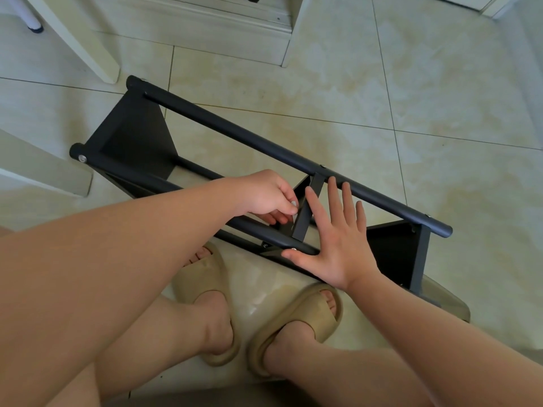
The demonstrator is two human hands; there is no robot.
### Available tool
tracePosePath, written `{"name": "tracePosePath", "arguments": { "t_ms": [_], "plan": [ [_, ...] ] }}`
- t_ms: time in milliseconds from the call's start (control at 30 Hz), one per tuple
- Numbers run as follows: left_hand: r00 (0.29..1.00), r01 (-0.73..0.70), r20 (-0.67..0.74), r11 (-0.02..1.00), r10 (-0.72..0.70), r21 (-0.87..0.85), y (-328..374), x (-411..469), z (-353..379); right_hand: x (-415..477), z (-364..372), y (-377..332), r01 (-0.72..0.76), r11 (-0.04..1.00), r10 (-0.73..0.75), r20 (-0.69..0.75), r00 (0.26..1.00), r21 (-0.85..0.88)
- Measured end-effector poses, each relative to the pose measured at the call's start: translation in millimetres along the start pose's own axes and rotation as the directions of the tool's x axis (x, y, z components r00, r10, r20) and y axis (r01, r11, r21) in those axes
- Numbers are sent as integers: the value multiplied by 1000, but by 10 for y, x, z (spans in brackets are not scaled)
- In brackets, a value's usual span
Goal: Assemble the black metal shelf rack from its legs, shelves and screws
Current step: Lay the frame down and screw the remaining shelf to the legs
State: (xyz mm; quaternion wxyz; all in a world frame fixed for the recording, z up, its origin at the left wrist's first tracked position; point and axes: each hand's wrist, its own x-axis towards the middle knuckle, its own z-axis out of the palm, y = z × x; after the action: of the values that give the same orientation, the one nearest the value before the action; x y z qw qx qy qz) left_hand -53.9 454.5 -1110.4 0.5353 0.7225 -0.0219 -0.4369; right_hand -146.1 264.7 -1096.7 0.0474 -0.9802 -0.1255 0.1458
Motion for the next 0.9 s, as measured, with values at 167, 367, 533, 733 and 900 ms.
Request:
{"name": "tracePosePath", "arguments": {
  "t_ms": [167,367,533,733,900],
  "plan": [
    [1000,-10,6,998,9,69,21,-13,-4,-3,4,7,1,1000,-1,0,1000,-10],
    [999,-38,-8,996,39,84,15,-16,6,-1,3,3,2,1000,-2,2,1000,-13],
    [997,-69,-36,989,75,127,13,2,13,0,-2,0,0,1000,0,5,1000,-14],
    [998,-66,-7,988,67,141,16,1,21,3,-3,2,1,1000,-1,11,1000,-20],
    [999,-42,-19,995,44,91,38,-21,1,-2,-3,2,1,1000,-1,12,1000,-20]
  ]
}}
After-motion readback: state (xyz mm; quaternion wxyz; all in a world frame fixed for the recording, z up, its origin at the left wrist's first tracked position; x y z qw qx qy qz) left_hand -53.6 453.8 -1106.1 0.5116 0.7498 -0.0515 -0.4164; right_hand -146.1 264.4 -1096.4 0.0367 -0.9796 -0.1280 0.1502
